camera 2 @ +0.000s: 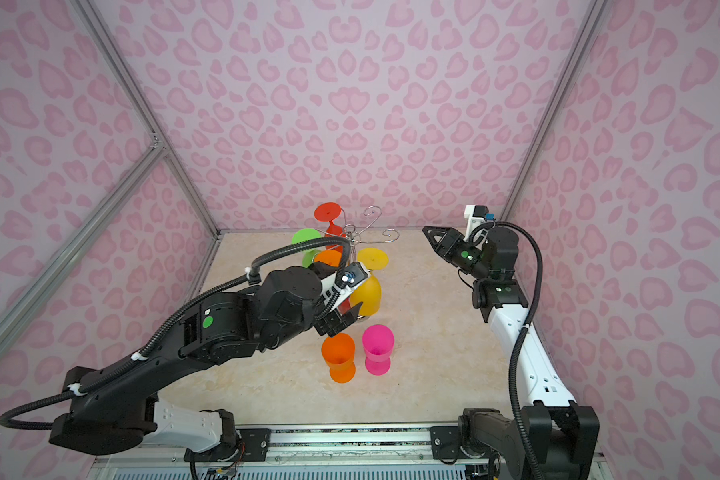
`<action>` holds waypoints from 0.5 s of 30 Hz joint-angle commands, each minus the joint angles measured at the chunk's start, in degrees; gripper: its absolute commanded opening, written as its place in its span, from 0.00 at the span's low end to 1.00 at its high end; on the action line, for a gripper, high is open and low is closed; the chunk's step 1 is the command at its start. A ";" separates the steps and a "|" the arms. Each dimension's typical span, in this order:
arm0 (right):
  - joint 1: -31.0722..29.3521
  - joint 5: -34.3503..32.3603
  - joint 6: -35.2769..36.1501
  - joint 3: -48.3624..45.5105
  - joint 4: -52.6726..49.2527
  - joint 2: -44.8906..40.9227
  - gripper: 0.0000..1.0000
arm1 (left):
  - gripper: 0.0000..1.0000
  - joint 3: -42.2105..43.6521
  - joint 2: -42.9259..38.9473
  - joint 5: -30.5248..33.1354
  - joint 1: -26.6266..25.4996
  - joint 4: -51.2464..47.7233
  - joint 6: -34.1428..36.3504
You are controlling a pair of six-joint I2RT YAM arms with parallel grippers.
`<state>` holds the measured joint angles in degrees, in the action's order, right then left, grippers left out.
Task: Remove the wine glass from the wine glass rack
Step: 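Open the left gripper and raise it away from the magenta glass, then move the right gripper to the yellow glass's base while the left waits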
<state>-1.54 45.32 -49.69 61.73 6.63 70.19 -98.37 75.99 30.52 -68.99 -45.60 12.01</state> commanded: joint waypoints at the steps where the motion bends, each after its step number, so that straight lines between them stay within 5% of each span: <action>1: -2.82 1.87 2.15 0.57 -2.56 -0.62 0.39 | 0.84 5.02 -6.19 5.91 2.95 12.42 -1.58; 9: -8.06 3.71 -0.02 0.62 -2.15 0.25 0.39 | 0.88 16.15 -17.66 5.58 13.86 21.08 -5.89; 15: -10.37 3.41 1.48 1.61 -5.73 0.00 0.39 | 0.89 19.12 -19.71 4.24 16.69 22.28 -6.79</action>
<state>-11.25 48.10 -48.90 63.18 2.04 70.32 -80.03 56.60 35.44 -52.84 -26.83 6.66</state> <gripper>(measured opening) 0.393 0.887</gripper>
